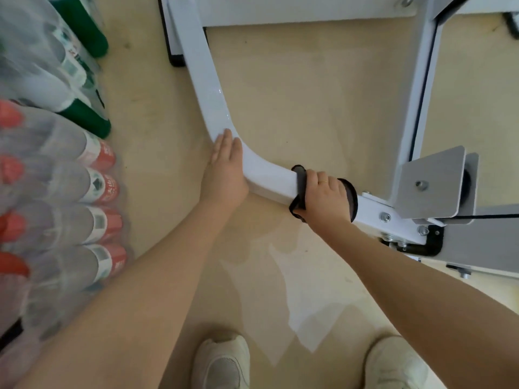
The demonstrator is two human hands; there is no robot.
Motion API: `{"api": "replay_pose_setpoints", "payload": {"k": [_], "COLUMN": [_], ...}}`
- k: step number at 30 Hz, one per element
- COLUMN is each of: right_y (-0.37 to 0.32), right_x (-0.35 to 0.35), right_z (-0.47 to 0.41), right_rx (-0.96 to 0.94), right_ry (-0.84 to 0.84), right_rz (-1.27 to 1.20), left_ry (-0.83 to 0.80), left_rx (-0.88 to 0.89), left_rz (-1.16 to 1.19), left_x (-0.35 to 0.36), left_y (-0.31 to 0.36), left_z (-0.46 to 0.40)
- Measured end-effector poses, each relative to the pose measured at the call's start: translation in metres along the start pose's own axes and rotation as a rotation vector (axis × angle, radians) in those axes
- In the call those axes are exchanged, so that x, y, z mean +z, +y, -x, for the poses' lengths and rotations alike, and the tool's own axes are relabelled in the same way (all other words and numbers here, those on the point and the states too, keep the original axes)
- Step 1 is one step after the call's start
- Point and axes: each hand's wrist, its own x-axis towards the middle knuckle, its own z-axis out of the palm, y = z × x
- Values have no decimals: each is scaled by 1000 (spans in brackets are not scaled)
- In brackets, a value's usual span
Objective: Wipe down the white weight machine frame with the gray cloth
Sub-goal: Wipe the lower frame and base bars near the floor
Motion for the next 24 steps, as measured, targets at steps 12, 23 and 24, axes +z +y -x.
{"api": "replay_pose_setpoints", "payload": {"k": [12, 23, 24], "right_y": [-20, -70, -76], "right_x": [-12, -13, -17], "right_z": [-18, -25, -30], "right_rx": [-331, -126, -160], "right_ry": [45, 70, 67], "right_rz": [-206, -138, -203], "left_ry": [-30, -58, -59], "left_rx": [137, 38, 23], "left_rz": [-124, -28, -6], "left_x": [-11, -10, -11], "left_y": [-23, -16, -15], "left_z": [-4, -6, -6]}}
